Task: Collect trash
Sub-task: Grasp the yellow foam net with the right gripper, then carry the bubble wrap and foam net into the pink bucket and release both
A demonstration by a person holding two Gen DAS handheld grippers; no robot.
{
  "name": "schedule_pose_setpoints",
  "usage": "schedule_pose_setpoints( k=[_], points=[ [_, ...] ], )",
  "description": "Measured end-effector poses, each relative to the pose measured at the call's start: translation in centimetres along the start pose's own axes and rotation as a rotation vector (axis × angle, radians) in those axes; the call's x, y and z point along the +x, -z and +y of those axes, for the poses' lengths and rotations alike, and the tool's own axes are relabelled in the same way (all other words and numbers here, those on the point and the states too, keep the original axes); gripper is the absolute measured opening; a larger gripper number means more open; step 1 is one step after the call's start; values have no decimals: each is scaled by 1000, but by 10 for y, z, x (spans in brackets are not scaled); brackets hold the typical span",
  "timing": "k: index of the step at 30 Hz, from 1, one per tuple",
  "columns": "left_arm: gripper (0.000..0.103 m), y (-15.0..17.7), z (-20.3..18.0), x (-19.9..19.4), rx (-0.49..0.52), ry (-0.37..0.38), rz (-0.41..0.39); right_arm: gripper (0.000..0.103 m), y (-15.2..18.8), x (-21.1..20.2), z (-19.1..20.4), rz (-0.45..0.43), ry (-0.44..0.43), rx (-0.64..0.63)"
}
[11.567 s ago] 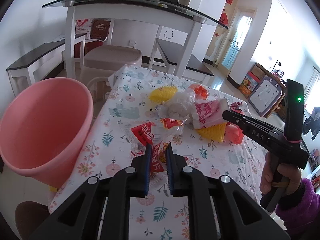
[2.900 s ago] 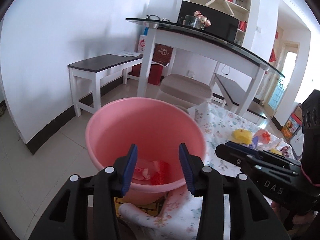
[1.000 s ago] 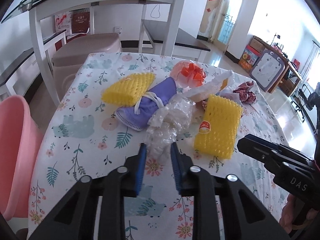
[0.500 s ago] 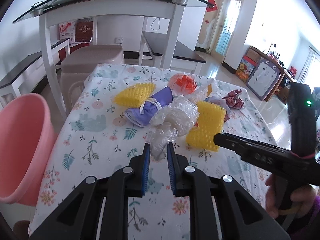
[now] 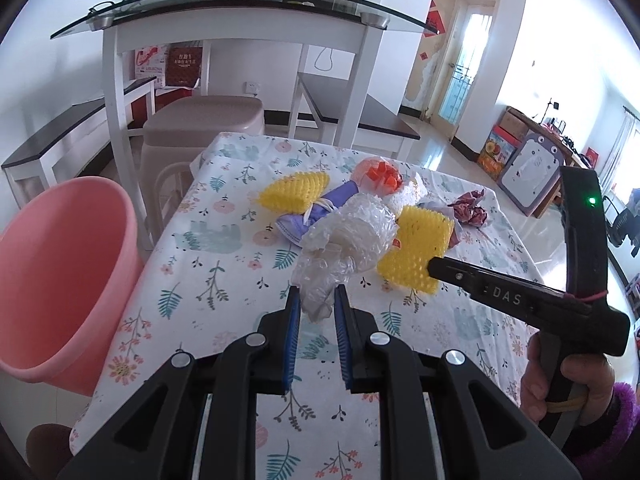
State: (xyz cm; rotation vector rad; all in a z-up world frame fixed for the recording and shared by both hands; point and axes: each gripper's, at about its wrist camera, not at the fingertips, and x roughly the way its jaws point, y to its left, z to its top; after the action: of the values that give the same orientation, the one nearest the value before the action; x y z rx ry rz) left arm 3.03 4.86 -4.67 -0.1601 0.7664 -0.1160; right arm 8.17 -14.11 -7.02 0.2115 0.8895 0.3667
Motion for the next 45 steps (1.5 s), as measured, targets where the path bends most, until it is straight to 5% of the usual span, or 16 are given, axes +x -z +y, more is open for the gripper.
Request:
schedule_pose_setpoints(
  k=[25,45],
  points=[
    [16,2,26,-78,-58,-109,-185,8,8,-66,79,-159,-45,-216],
    [16,15,87,-133,-165,-345,-329,8,-1,-62,174,-218,-156,-352]
  ],
)
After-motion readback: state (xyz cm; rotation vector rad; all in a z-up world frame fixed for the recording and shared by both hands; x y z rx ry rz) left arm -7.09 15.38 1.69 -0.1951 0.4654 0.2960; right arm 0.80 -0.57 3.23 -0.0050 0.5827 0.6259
